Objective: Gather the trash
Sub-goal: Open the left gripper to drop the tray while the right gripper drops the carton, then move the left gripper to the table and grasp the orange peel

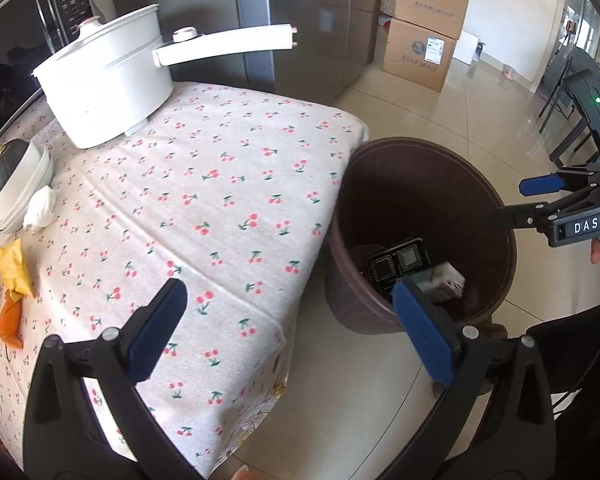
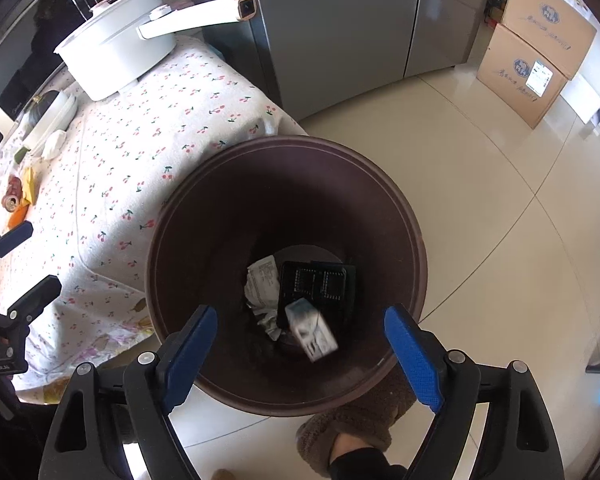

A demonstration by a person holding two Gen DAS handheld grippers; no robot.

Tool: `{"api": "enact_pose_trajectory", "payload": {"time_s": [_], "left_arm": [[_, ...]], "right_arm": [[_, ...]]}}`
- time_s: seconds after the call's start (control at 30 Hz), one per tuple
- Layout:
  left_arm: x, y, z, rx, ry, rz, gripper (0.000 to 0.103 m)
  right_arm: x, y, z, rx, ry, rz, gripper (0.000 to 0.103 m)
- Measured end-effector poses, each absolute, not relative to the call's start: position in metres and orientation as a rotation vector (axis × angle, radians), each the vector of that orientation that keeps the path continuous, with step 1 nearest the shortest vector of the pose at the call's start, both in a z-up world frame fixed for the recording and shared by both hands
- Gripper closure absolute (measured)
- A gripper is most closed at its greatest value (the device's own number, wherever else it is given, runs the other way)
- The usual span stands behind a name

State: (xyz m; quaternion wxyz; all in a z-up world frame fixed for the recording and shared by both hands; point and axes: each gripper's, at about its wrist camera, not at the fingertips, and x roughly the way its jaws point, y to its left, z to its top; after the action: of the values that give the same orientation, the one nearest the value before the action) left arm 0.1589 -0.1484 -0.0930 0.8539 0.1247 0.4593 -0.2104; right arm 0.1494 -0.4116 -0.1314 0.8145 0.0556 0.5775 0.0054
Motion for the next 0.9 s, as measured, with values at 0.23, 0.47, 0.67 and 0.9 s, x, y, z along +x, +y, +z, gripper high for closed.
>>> {"api": "enact_pose_trajectory", "payload": {"time_s": [0.23,0.47,0.67,0.9], "left_arm": [[0.159,-0.106,-0.083,0.219,0.974,-0.356,0.001],[0.166,-0.056,-0.075,0.152,0.981,-0.256,0.001],[0.172,-0.001,-0.073,0.092,1.005,-0.149,0.001],[0.188,0.08,-0.071,0.031,1.018,0.015,0.001]], "right_arm": [[0.16,-0.386,-0.126,0.113,1.233,0.047,0.015],[0.172,-0.352,-0.117,0.092,1.224,0.094,0.015],[0.188,-0.316,-0.109,0.06,1.216,0.138,0.015],[0.215,-0.261,-0.106,0.012,1.209,0.197,0.015]]}}
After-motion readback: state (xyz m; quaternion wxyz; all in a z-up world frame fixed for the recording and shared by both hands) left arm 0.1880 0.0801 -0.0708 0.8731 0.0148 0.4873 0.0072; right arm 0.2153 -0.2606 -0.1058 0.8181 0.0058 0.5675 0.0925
